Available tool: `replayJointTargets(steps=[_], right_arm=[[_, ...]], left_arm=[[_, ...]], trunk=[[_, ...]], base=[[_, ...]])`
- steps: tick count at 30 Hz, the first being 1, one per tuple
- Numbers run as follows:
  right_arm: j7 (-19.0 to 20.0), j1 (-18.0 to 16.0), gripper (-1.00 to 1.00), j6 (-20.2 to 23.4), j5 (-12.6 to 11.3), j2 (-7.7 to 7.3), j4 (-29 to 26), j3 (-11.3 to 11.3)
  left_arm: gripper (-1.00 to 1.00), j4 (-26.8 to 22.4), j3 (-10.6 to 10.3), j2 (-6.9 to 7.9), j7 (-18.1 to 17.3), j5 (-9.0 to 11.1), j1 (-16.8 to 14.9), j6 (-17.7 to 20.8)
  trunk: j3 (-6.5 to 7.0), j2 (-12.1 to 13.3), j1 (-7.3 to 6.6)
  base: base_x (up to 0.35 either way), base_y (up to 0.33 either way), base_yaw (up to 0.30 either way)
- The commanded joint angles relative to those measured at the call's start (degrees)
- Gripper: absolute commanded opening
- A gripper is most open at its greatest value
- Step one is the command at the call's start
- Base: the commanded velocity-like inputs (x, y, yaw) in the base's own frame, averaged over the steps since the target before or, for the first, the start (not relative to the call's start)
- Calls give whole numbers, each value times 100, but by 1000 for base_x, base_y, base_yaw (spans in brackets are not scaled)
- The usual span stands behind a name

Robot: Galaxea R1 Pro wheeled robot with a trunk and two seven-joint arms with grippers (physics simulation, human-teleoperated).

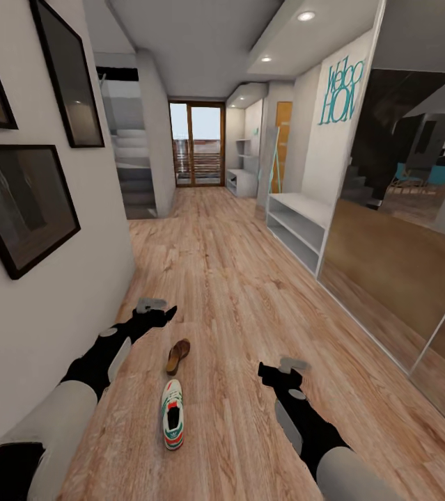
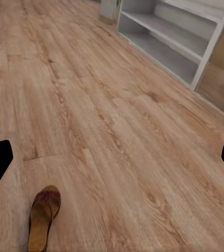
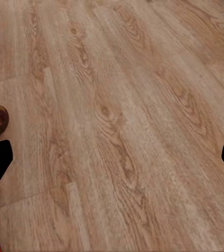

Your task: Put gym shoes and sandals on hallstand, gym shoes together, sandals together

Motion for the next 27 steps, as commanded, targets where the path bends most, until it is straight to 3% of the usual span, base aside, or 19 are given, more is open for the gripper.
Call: replayJointTargets(steps=[1,7,17,20,27], right_arm=[[-165,-77,100,6,-59,100,25,41],[-481,-194,100,11,-62,260,61,55],[-553,-223,100,-8,-78,263,135,366],[-367,-217,100,-8,-80,263,206,492],[435,-211,100,-20,-74,263,577,1101]], left_arm=[[100,-3,-58,-1,-25,41,-94,83],[100,-12,-149,34,-19,41,-282,174],[100,-539,-188,118,-23,32,-279,235],[100,-617,-189,140,-42,34,-274,290],[100,-684,-200,153,-74,39,-269,334]], trunk=[[-6,-2,-1],[-6,-2,-1],[-6,-2,-1],[-6,-2,-1],[-6,-2,-1]], base=[[0,0,0],[0,0,0],[0,0,0],[0,0,0],[0,0,0]])
